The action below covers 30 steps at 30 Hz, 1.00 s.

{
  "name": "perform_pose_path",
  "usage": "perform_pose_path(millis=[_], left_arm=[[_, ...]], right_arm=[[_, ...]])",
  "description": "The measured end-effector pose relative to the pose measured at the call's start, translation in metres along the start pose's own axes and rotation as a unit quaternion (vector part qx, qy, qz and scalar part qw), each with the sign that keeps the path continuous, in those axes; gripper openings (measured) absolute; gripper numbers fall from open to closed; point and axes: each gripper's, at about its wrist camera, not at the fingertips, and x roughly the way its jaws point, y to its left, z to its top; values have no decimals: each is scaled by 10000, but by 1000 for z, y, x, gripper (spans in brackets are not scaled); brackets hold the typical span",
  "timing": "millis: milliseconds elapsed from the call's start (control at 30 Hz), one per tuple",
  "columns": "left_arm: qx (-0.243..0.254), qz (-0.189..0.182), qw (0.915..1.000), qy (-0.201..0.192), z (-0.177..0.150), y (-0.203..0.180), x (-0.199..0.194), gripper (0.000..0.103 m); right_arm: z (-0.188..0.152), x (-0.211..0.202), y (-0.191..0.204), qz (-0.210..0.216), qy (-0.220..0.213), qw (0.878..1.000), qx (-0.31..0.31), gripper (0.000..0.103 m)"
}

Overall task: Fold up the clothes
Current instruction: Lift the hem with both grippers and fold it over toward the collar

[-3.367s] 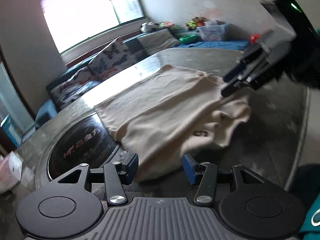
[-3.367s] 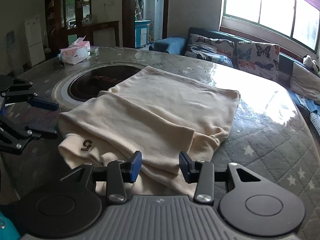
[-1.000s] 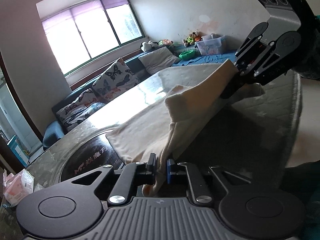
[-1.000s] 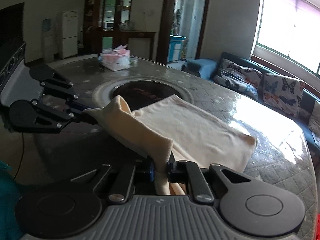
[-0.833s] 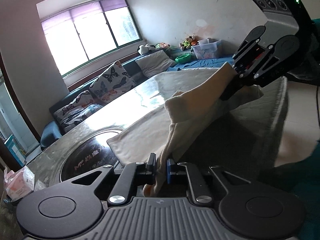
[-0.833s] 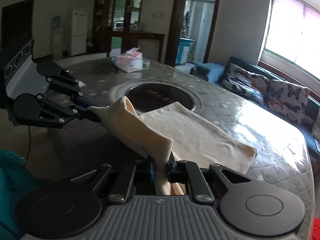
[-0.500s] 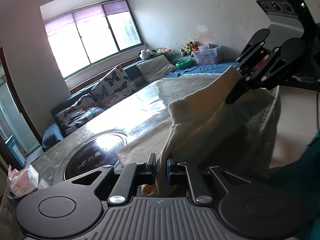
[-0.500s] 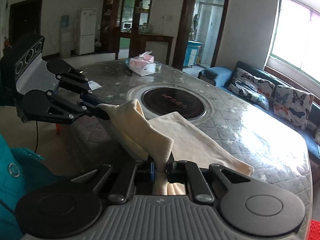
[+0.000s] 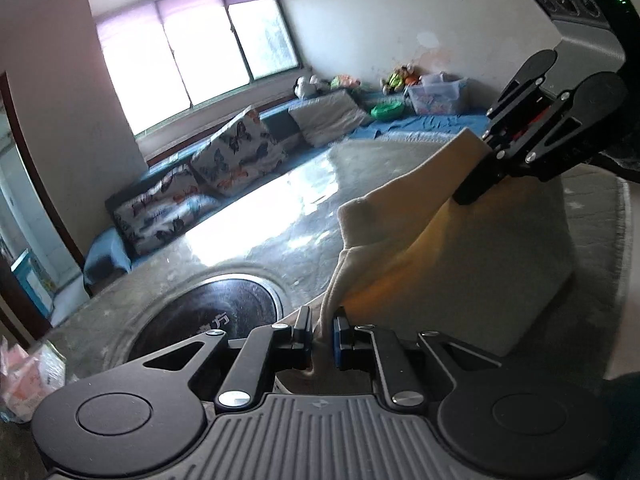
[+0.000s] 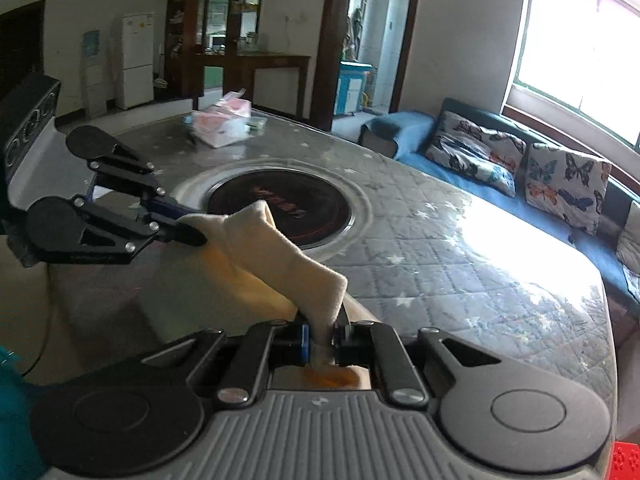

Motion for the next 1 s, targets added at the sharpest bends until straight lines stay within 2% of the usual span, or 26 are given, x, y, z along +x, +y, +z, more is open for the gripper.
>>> perform_pose_path(millis=[133,433,633,833,867,1000], left_arm=[[-234,-11,9992,337,5,12,28,11],[-161,22,9967,799,7,18,70,11],[-203,190,9949,974,5,14,93,12],[-299,399,9938,996,4,14,103,17],[-310,439,9936,993,3,14,104,17],[-466,522,9927,982,8,18,105,22]], right_arm=[[6,26,-18,-13,79,9999,88,9],[-2,66,-42,-85,264,9990,360,9],[-9,89,-53,-246,314,9972,627,11],[-20,103,-66,-541,302,9919,1104,25],[-21,103,-68,-575,281,9911,1170,31],[-20,97,-73,-752,160,9873,1392,32]])
